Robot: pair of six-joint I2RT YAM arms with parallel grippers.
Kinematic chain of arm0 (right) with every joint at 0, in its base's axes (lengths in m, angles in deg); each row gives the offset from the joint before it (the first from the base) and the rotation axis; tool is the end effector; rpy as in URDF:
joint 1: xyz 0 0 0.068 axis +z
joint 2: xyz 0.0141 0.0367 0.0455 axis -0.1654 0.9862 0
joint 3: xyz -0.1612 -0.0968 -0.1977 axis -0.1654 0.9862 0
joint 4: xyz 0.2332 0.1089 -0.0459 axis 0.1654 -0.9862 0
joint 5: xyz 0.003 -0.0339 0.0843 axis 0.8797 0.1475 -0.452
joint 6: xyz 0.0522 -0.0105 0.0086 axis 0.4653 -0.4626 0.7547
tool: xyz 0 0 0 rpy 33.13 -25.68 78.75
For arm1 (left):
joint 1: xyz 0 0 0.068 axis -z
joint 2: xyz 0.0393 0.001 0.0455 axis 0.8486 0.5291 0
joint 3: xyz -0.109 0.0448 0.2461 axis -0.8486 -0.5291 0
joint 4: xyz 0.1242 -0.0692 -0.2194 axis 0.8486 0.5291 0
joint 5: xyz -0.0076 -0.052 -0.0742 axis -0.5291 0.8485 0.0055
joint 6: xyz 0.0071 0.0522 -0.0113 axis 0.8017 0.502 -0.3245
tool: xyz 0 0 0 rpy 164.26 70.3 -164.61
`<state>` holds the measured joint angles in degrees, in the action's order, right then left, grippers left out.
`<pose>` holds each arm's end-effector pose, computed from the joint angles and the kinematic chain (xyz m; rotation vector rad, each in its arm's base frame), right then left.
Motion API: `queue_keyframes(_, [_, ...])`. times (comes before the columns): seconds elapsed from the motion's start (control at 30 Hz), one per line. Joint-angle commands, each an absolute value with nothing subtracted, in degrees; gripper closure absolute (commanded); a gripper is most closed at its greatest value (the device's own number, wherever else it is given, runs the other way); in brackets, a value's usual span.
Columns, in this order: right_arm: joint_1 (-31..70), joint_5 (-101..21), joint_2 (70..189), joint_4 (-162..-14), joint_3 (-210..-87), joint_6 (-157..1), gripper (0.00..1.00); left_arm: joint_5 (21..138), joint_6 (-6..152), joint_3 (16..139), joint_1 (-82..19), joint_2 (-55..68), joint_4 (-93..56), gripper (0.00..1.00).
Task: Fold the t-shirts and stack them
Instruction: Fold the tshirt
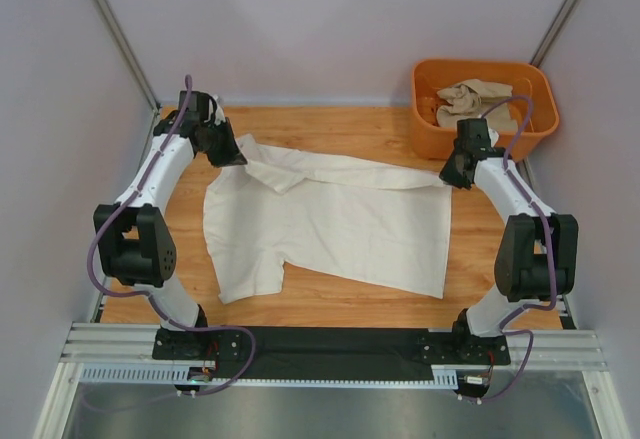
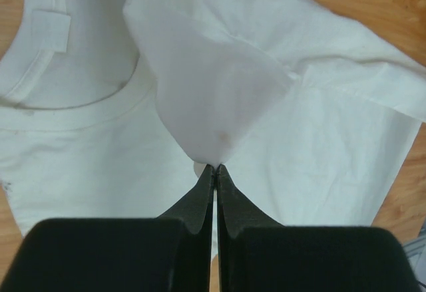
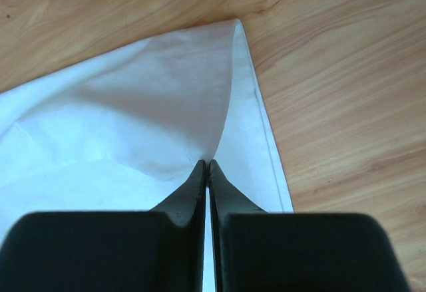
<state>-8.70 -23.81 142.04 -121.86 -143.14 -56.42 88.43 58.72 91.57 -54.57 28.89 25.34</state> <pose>0.3437 -0.0003 0.2436 0.6644 2.4722 0.0058 0.3708 -0.0333 0.2989 -0.3685 2.5064 -0.5896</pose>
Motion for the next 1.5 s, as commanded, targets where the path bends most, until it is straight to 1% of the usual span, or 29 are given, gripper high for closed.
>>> queue_keyframes(0.0, [-8.99,-22.82,141.02,-123.06,-142.43,-56.58,1.0,87.59,60.09,91.14,-55.33,25.82,28.71,1.0])
queue_keyframes(0.27, [-8.99,-20.88,140.33,-123.24,-140.76,-58.6,1.0,84.95,60.35,89.73,-57.7,24.67,31.34,1.0])
queue_keyframes(0.5, [-8.99,-19.92,140.5,-123.15,-139.7,-59.57,0.99,86.44,60.44,88.59,-57.7,26.43,32.14,1.0])
queue_keyframes(0.73, [-8.99,-19.65,142.17,-123.24,-139.79,-59.93,1.0,85.75,60.26,84.64,-57.7,27.48,30.55,1.0])
queue_keyframes(1.3, [-8.9,-16.84,145.24,-122.19,-138.12,-60.36,1.0,84.86,60.88,82.44,-57.7,28.98,29.68,1.0])
queue_keyframes(1.47, [-8.99,-16.4,146.38,-121.92,-139.69,-60.45,0.99,85.13,61.05,82.52,-57.7,29.5,29.5,1.0])
